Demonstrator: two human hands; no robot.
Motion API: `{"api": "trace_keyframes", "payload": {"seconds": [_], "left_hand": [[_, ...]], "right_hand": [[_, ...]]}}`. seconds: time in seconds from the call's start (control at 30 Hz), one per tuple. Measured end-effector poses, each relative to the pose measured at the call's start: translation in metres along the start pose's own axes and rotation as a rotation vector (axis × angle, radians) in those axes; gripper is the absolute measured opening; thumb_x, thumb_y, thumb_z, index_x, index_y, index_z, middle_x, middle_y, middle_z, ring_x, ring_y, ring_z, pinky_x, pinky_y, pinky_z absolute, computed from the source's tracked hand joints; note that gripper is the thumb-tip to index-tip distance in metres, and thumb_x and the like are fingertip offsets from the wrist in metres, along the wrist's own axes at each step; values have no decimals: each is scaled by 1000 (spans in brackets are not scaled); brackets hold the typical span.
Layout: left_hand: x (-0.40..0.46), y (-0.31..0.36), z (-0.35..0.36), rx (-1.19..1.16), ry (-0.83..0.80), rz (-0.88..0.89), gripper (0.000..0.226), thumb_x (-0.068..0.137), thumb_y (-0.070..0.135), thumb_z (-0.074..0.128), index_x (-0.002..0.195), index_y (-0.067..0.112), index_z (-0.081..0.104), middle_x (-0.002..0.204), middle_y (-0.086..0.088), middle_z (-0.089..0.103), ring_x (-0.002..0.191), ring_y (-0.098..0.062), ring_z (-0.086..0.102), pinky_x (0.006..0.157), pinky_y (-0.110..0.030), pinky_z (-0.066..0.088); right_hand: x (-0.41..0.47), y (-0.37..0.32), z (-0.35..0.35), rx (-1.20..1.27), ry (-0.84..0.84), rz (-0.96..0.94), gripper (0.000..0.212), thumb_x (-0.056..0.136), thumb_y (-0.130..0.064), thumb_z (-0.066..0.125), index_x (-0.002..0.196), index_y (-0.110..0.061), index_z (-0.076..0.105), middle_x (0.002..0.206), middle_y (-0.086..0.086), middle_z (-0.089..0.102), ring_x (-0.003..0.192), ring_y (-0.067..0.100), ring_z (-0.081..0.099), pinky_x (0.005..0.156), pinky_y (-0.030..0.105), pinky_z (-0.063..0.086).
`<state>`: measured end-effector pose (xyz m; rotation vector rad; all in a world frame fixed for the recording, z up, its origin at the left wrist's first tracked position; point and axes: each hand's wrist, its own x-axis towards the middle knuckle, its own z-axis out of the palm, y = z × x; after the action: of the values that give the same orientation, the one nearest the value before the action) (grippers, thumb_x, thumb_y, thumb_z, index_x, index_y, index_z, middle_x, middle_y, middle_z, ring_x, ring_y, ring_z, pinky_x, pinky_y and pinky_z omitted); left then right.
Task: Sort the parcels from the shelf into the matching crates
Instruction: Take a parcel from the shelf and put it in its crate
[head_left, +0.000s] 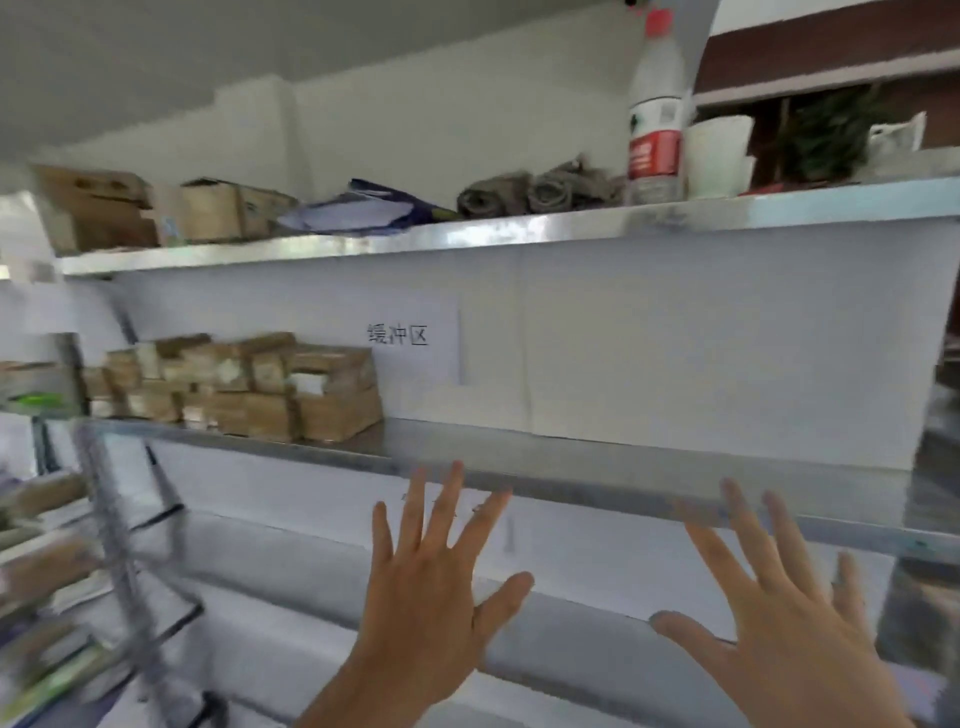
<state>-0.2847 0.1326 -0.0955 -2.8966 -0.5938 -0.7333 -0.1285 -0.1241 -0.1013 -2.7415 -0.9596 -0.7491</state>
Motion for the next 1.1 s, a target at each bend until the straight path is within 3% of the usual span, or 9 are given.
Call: {"api": "trace_keyframes", "payload": {"seconds": [0.07,0.2,0.33,0.47,0.63,0.73,0.8,1.0,1.1], "left_hand": [[-19,-60,-12,8,5,-59,74,91,90,0,159,61,-9,174,10,-19,159,-26,-28,127,-67,4],[-50,-172,-37,73,28,-139,76,84,91,-10,154,62,-24,168,14,-35,157,-24,-33,129,-62,0],[-59,-267,-57,97,-26,-214,75,95,87,16,163,56,8,176,4,7,162,-34,6,120,-70,28],[-42,-325,-61,99,27,-202,76,85,92,-11,155,63,-18,172,9,-23,159,-29,-23,128,-63,4],[14,-359,-52,83,42,-212,93,69,89,-35,156,56,-25,174,7,-22,157,-27,-31,130,-60,-1],[59,-381,-31,64,52,-208,92,71,89,-32,156,55,-23,175,6,-17,160,-27,-25,130,-62,3],[91,-395,-15,81,71,-181,92,73,90,-31,158,55,-19,175,7,-18,160,-27,-23,129,-63,4],[186,-428,13,94,105,-183,86,82,87,-18,160,53,-6,177,1,1,162,-29,-15,128,-65,8],[233,-446,24,108,113,-167,81,87,84,-10,161,53,-3,176,-5,12,163,-32,-7,127,-66,10]], "right_hand": [[14,-53,3,10,66,-50,98,82,-97,26,164,-43,21,169,6,34,152,33,30,95,82,42],[33,-168,7,57,67,-105,97,83,-97,23,158,-37,37,168,6,37,150,34,35,95,82,41],[56,-260,6,67,73,-114,96,84,-96,24,158,-39,41,166,6,39,147,37,43,93,81,43],[80,-321,6,74,60,-111,94,84,-97,24,158,-41,40,165,5,42,146,38,47,91,81,45],[127,-359,23,154,-22,-105,91,85,-96,21,163,-50,17,171,0,29,157,32,30,103,76,41],[169,-376,39,237,-28,-116,93,73,-102,-7,155,-60,-21,175,-10,-13,162,24,-11,122,69,20],[203,-384,52,247,10,-117,95,64,-101,-22,148,-59,-34,171,-12,-27,159,22,-24,126,66,12],[314,-412,90,272,37,-130,98,65,-98,-24,153,-54,-32,175,-5,-14,161,27,-14,123,69,18],[364,-430,108,275,34,-160,95,75,-96,-8,158,-51,-22,176,1,2,162,31,-2,120,72,22]]}}
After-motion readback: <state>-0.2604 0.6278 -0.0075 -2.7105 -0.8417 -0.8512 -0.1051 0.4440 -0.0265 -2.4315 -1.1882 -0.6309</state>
